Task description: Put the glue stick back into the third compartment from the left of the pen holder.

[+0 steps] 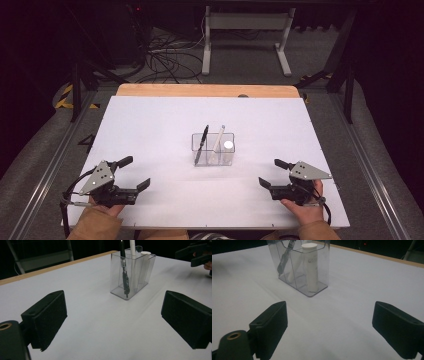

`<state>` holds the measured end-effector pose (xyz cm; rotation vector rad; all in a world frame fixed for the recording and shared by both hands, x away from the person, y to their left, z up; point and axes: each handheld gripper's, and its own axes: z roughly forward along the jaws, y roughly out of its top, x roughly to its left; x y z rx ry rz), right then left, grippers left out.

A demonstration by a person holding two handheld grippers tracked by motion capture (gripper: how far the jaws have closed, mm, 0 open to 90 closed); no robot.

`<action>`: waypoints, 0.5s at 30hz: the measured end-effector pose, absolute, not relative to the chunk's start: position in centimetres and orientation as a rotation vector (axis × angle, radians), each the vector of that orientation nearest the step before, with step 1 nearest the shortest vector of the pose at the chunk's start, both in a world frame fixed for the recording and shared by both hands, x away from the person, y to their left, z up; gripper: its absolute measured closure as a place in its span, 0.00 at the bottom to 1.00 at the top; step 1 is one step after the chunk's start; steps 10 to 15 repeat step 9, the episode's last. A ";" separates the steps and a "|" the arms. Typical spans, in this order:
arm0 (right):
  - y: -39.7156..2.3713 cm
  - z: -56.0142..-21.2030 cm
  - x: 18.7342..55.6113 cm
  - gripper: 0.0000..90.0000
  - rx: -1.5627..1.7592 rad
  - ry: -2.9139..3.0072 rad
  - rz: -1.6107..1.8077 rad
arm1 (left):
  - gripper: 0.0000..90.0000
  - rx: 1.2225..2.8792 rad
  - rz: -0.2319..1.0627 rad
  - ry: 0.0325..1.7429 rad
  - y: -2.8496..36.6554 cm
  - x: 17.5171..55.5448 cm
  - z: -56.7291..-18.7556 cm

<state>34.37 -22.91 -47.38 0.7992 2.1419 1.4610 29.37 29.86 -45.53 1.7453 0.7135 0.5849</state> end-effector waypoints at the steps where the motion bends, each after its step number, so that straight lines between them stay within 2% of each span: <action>1: -22.9 -47.4 34.3 0.15 0.800 2.140 1.466 | 0.08 1.746 0.588 0.712 29.8 29.4 -45.5; 15: -22.9 -47.3 34.2 0.17 0.784 2.128 1.453 | 0.08 1.758 0.600 0.722 29.7 29.6 -45.7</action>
